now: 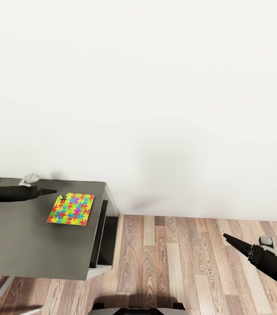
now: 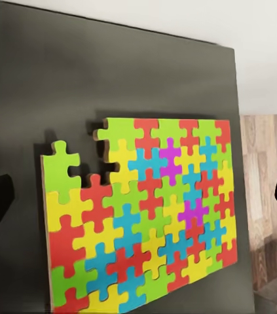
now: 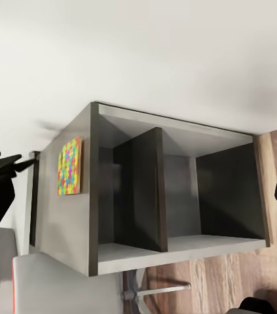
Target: Put all the toys in the child's room - the three board games (two on the bed and one on the table), the two jigsaw puzzles on the table, and the tennis ball on the table - inside the toy box on the table in the child's room.
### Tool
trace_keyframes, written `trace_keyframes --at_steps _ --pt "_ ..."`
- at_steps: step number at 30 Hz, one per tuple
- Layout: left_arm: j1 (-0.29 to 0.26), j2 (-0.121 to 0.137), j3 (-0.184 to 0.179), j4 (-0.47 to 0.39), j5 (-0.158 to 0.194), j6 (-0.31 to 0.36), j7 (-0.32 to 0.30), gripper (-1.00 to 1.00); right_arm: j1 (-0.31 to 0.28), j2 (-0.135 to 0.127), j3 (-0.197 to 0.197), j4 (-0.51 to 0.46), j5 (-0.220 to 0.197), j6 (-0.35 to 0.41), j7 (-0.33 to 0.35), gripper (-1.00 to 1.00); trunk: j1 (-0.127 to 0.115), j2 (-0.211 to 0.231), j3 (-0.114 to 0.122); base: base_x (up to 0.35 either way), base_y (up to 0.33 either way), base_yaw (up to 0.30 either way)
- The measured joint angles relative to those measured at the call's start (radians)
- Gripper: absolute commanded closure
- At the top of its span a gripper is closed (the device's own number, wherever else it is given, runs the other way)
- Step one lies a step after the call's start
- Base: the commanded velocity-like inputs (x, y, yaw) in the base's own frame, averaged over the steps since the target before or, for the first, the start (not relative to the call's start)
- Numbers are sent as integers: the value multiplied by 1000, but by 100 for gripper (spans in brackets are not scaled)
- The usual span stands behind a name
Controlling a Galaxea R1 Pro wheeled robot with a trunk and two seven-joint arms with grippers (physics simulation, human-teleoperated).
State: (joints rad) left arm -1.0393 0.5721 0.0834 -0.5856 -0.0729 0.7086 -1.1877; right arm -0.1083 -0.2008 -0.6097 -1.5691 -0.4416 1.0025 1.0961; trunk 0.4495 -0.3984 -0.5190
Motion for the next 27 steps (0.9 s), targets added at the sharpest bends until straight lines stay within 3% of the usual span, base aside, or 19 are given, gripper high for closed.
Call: trace_keyframes --at_steps 11,27 --pt "0 -7 -7 43 2 -3 116 -100 0 0 -18 0 0 0 0 -100 0 0 0 0 0 0" --pt "0 -31 -5 76 0 -12 140 -100 0 0 -26 0 -1 0 0 -100 0 0 0 0 0 0"
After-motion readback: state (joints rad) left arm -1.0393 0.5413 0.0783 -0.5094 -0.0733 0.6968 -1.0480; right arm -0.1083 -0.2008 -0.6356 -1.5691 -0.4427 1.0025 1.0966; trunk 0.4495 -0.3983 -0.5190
